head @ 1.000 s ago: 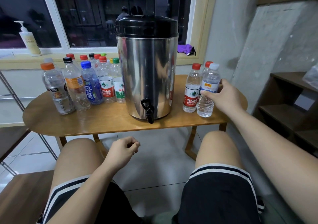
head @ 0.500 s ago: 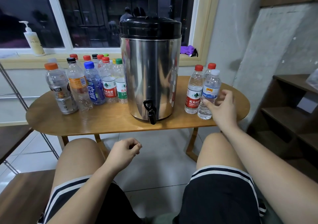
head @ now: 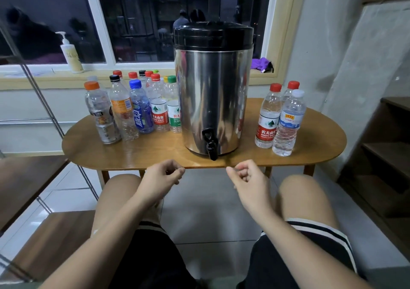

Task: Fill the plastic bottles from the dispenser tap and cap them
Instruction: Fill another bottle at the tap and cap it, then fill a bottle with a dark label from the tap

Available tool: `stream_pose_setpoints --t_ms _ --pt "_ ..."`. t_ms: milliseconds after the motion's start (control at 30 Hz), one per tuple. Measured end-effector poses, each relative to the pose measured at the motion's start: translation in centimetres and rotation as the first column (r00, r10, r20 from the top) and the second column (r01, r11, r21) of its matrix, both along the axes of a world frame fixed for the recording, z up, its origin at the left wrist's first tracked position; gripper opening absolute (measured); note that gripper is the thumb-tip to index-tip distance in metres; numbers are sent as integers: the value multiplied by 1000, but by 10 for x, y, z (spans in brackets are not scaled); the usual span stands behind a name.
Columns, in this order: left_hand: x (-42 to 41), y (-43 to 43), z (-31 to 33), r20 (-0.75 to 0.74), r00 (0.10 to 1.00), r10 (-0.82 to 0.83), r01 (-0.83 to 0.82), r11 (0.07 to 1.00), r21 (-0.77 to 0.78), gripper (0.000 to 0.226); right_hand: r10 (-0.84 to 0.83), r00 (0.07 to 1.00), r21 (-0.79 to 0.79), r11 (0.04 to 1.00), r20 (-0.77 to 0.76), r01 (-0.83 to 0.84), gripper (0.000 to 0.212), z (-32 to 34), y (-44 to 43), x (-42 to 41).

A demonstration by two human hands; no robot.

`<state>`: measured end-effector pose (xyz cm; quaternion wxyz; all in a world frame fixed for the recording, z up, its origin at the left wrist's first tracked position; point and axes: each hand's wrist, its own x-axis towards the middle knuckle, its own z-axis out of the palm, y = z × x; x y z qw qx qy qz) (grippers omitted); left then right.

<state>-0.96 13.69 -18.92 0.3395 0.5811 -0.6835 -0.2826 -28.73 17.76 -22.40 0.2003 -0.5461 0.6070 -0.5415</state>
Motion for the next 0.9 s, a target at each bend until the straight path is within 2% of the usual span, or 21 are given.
stream_pose_setpoints --t_ms 133,200,300,367,433,500,533,600,667,767,900 --pt "43 -22 22 0 993 116 -116 991 -62 16 115 990 98 989 -78 -107 27 -31 4 12" --pt "66 -36 33 -31 971 236 -237 966 -102 17 157 983 142 980 -98 -142 31 -38 3 14" --pt "104 -58 43 -124 897 424 -436 894 -105 24 190 973 183 969 -131 -165 31 -40 2 15" --pt "127 -72 46 -164 835 525 -543 834 -96 39 199 973 188 966 -112 -176 29 -39 3 15" --pt "134 -78 57 -237 768 595 -628 773 -96 51 204 972 194 964 -113 -180 27 -39 4 15" --pt "137 -84 66 -277 716 640 -680 730 -72 47 205 972 195 964 -119 -180 26 -39 5 16" --pt "140 -88 70 -291 689 663 -706 706 -63 53 205 971 195 964 -120 -179 26 -38 5 17" --pt "151 -101 73 -295 655 696 -735 678 -33 82 204 971 205 963 -124 -176 26 -37 6 17" --pt "164 -117 71 -259 663 702 -728 686 -3 98 204 971 214 961 -129 -174 25 -36 6 18" --pt "160 -120 76 -218 695 685 -696 717 33 91 213 969 228 957 -127 -181 26 -35 6 19" --pt "158 -125 76 -209 717 665 -680 734 1 79 219 967 232 955 -128 -186 26 -34 8 17"
